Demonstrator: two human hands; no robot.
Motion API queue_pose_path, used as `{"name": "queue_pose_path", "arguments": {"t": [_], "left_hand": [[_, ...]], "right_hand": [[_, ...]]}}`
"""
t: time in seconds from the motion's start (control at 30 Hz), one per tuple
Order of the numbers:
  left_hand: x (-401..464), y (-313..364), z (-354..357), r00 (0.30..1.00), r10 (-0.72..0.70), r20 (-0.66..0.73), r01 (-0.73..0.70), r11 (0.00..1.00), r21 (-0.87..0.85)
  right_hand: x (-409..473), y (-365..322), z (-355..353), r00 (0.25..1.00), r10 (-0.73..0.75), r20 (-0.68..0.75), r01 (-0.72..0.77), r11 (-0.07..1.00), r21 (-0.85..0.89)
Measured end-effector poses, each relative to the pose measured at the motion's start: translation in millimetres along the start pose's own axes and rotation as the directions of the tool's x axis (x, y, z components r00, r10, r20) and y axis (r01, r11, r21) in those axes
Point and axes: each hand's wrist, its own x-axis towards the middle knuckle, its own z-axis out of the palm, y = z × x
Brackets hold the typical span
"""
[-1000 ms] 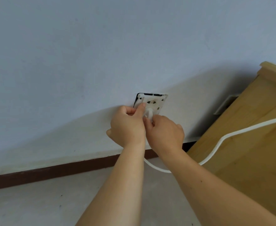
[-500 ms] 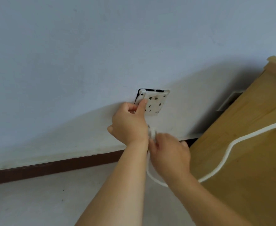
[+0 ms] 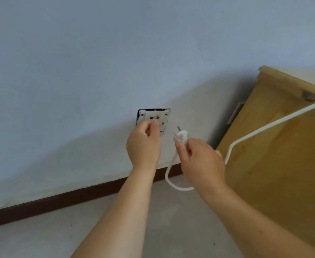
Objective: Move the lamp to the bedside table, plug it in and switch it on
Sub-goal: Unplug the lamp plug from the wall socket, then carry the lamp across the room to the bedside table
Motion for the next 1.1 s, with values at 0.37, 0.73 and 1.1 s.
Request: {"name": "queue_pose_path", "arguments": {"t": [0.37,0.73,1.1], "left_hand": [[-19.5,42.0,-1.5,0.901,0.111,0.420,-0.107,0.994,-0.033],[-38.5,119.0,3.6,0.931,0.160,0.327,-0.188,0.980,0.057],[-54.0,246.9,24.4,0.934,-0.166,0.317,0.121,0.980,0.157]], "right_hand": [[23.2,-8.1,-52.5,0.993,0.077,-0.085,-0.050,0.956,0.288],[43.3,-4.7,-122.3,0.992,-0.017,-0.122,0.075,0.867,0.492],[66.9,-17.3,-236.0,0.970,0.223,0.098,-0.242,0.836,0.492]]}}
